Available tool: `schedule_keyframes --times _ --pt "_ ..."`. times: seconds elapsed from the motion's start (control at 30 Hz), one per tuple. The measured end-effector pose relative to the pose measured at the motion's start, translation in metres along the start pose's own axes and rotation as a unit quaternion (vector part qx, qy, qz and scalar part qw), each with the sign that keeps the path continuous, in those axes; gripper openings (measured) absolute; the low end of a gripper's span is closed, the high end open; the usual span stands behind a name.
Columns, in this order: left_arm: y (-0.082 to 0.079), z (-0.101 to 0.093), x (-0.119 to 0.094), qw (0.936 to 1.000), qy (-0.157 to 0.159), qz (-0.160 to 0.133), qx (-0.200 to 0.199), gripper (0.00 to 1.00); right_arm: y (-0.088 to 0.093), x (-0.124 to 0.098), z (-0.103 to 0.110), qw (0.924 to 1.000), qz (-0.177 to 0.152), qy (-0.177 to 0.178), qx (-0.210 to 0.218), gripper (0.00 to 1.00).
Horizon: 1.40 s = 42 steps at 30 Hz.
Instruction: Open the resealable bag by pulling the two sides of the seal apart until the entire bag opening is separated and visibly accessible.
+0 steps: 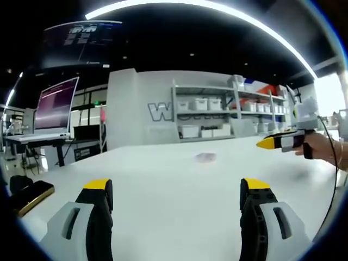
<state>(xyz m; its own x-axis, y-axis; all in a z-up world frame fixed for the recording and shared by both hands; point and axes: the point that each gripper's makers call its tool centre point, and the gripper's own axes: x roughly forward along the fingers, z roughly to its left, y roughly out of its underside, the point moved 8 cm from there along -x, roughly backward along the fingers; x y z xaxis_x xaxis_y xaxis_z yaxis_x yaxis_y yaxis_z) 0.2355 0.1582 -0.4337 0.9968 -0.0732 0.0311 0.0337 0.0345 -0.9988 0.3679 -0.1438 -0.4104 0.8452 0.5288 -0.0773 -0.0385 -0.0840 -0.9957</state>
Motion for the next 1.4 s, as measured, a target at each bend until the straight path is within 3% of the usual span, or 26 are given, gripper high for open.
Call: schedule_keyframes --times 1.4 --pt "0.002 0.000 0.003 1.0000 0.000 0.002 -0.002 0.97 0.006 0.038 -0.008 0.9993 0.032 -0.001 -0.021 0.64"
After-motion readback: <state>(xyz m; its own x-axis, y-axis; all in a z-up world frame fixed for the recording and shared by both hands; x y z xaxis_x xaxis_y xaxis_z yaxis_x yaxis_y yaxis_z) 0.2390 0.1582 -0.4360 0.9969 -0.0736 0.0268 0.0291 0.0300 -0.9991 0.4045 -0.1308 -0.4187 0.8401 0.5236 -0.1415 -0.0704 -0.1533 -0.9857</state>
